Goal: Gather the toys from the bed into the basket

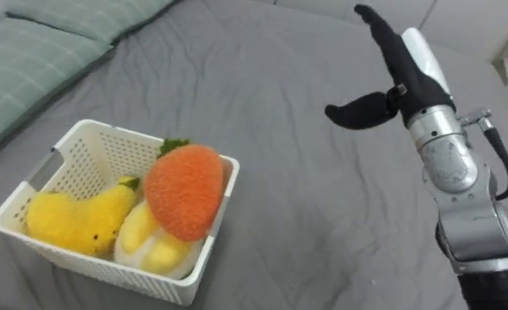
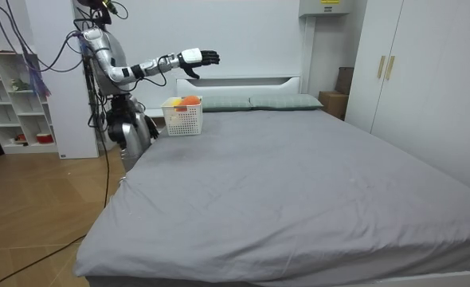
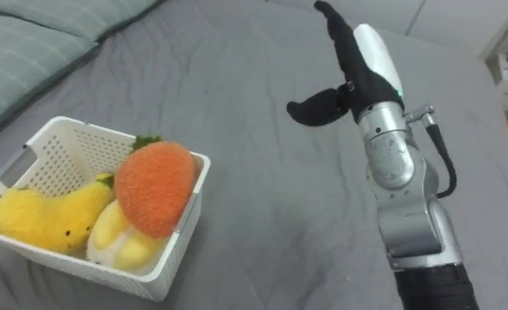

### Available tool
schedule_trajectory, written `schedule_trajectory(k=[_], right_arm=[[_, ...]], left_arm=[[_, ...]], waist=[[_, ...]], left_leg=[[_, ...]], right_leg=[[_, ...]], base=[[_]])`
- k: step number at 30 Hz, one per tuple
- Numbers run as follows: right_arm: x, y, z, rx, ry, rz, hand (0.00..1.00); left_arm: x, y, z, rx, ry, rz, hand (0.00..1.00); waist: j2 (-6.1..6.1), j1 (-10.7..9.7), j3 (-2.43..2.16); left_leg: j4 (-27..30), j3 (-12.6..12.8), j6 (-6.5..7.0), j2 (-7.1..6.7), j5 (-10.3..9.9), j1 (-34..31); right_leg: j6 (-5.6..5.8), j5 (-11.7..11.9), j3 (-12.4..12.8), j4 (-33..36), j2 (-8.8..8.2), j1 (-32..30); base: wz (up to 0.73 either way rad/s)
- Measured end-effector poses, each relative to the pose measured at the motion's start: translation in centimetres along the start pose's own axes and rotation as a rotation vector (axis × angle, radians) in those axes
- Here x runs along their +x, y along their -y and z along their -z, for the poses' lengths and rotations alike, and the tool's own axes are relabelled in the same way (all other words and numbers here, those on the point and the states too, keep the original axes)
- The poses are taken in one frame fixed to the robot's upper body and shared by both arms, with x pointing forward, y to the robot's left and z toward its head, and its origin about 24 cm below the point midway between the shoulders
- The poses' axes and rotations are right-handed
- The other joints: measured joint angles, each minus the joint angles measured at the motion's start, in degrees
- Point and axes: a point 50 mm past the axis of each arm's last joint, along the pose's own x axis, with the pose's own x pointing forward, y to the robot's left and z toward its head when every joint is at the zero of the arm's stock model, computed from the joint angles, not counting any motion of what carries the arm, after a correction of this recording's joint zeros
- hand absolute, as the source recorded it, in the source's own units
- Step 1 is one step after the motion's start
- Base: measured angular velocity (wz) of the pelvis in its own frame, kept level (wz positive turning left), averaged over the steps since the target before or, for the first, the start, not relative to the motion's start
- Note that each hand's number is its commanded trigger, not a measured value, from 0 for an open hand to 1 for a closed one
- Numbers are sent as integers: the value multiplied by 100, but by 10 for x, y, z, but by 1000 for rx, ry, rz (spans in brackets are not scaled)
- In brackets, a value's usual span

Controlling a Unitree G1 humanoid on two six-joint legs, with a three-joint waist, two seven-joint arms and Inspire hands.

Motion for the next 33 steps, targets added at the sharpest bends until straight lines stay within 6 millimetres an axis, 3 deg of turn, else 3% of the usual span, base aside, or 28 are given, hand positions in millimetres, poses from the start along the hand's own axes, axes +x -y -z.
schedule_trajectory(k=[6, 14, 20, 22, 25, 30, 33], right_arm=[[-3, 9, 7, 3, -20, 55, 0], [-26, 31, 43, 71, -153, 147, 0], [-57, 34, 82, 104, -318, 198, 0], [-74, 41, 103, 143, -412, 242, 0], [-93, 51, 120, 171, -490, 323, 0], [-132, 43, 154, 287, -674, 399, 0], [-155, 36, 167, 319, -767, 432, 0]], left_arm=[[0, -1, 12, 9, -43, 6, 0], [-1, -1, 25, -31, -90, 6, 0], [-5, 4, 46, -46, -160, 18, 0], [-6, 5, 50, -70, -175, 19, 0], [-8, 6, 57, -119, -197, 11, 0], [-11, 8, 68, -122, -227, 11, 0], [-12, 8, 71, -123, -236, 8, 0]], waist=[[30, -144, -14], [11, -388, -29], [15, -672, -67], [59, -752, -78], [101, -831, -86], [70, -966, -80], [112, -978, -48]], left_leg=[[2, 250, -53, 120, -97, 42], [-37, 384, -72, 165, -111, 107], [-15, 527, -114, 240, -204, 271], [-17, 597, -109, 251, -209, 267], [-65, 718, -117, 278, -214, 275], [-61, 847, -160, 339, -243, 314], [-68, 972, -175, 371, -262, 327]], right_leg=[[-37, 25, 130, -3, 99, -61], [-39, 25, 256, -4, 145, -67], [-63, 40, 322, 1, 209, 21], [-68, 43, 341, 8, 202, -5], [-92, 58, 401, 19, 206, -55], [-130, 82, 435, 1, 271, -40], [-150, 93, 538, 14, 285, -96]], base=[[-23], [-10], [-14], [-11], [-22], [-15], [-20]])
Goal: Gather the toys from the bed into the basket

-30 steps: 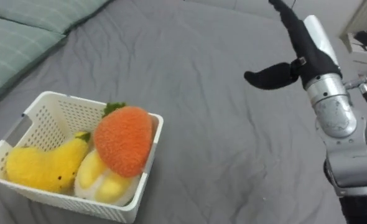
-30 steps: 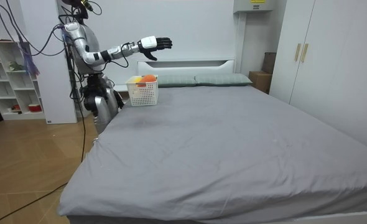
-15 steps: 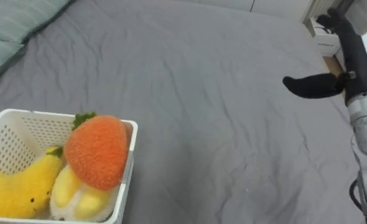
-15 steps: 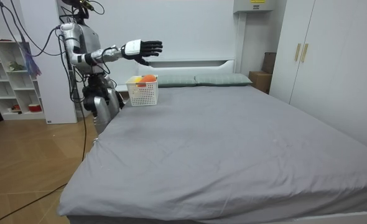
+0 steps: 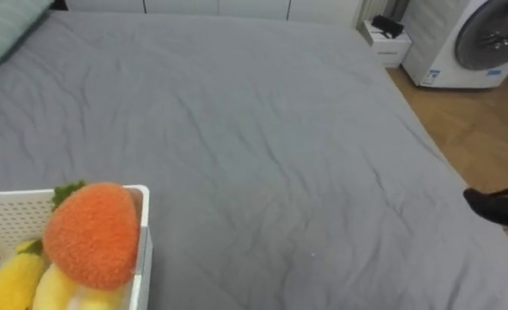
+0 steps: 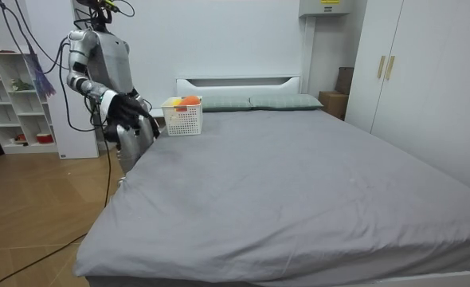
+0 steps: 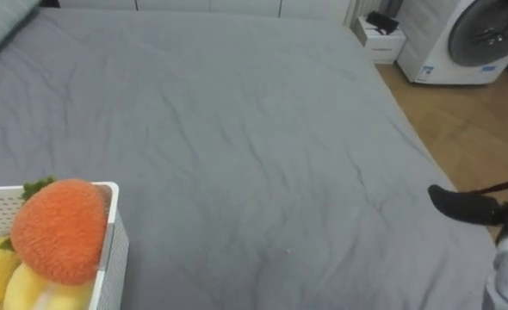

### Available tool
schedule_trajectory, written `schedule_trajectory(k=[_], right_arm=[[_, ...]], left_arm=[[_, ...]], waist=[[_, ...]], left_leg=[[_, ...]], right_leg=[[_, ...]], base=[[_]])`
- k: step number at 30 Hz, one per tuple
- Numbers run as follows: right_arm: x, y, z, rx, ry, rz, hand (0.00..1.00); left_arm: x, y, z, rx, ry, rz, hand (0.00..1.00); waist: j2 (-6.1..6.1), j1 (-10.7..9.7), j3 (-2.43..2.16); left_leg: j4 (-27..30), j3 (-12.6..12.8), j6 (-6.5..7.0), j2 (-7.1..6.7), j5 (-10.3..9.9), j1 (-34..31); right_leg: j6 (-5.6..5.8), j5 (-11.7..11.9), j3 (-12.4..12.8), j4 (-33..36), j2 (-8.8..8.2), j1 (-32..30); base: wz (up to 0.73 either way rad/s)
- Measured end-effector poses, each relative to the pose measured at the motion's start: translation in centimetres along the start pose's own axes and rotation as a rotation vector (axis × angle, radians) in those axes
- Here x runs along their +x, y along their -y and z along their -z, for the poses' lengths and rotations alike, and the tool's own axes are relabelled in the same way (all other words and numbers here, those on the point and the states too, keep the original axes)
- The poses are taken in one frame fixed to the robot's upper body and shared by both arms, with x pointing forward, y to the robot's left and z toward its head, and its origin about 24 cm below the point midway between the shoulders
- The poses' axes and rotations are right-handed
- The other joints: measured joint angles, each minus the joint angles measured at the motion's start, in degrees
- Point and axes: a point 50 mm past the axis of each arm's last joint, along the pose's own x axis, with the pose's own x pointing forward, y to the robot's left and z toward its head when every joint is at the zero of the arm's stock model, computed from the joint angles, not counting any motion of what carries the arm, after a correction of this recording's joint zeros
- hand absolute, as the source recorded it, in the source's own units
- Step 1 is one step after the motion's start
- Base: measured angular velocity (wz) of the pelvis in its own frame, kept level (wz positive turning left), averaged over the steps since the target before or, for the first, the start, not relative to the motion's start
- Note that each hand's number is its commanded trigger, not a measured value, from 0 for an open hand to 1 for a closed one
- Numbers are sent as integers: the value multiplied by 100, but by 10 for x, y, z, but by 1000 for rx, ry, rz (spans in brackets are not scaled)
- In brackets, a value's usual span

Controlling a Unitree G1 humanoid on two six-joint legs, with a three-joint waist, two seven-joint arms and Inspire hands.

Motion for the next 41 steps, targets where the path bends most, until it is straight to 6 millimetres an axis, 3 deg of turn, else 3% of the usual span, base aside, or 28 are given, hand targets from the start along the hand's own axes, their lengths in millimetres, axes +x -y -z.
schedule_trajectory(k=[5, 8, 10, 13, 19, 25, 28, 34, 41], right_arm=[[-11, 12, 57, 29, -230, 86, 0], [-27, 16, 101, 51, -422, 119, 0], [-48, 18, 139, 30, -598, 138, 0], [-79, 21, 175, 9, -794, 156, 0], [-131, 19, 215, -25, -1045, 97, 0], [-166, 3, 231, -121, -1189, -54, 0], [-175, -4, 234, -172, -1236, -153, 0], [-168, -19, 229, -326, -1208, -325, 0], [-154, -31, 222, -546, -1127, -495, 0]], left_arm=[[0, -1, 4, -15, -11, -35, 0], [0, -1, 4, -15, -13, -38, 0], [0, -1, 4, -16, -13, -38, 0], [-1, 0, 7, -32, -18, -32, 0], [0, 5, 10, -33, -45, -14, 0], [2, 12, 6, -34, -55, 2, 0], [1, 15, 5, -41, -54, 4, 0], [0, 25, 0, -63, -52, 9, 0], [1, 27, -6, -50, -53, 14, 0]], waist=[[-13, -49, 1], [-28, -57, 8], [-27, -54, 9], [-30, -63, 10], [-29, -16, 1], [4, 31, 2], [50, 35, 3], [183, 51, 3], [207, 201, -1]], left_leg=[[14, 1, -13, 17, -10, -53], [4, -1, -17, 16, -12, -52], [-5, -2, -23, 17, -15, -51], [-4, 3, -29, 17, -13, 3], [-46, 5, -51, 21, -28, 70], [-45, 22, -56, 25, -31, 154], [-40, 21, -56, 25, -31, 166], [-46, 12, -60, 25, -34, 135], [-8, 5, -64, 29, -31, 166]], right_leg=[[-1, 0, -12, -9, -1, -23], [-25, -17, -9, -18, 0, -16], [-40, -32, -18, -28, 3, -18], [-50, -47, -15, -28, 11, 21], [-79, -118, 4, -1, 9, 52], [-83, -116, -11, -11, 15, 108], [-84, -113, -11, -9, 15, 114], [-85, -114, -7, -13, 20, 108], [-93, -120, -17, 7, 60, 111]], base=[[-2], [0], [0], [0], [0], [0], [0], [0], [0]])
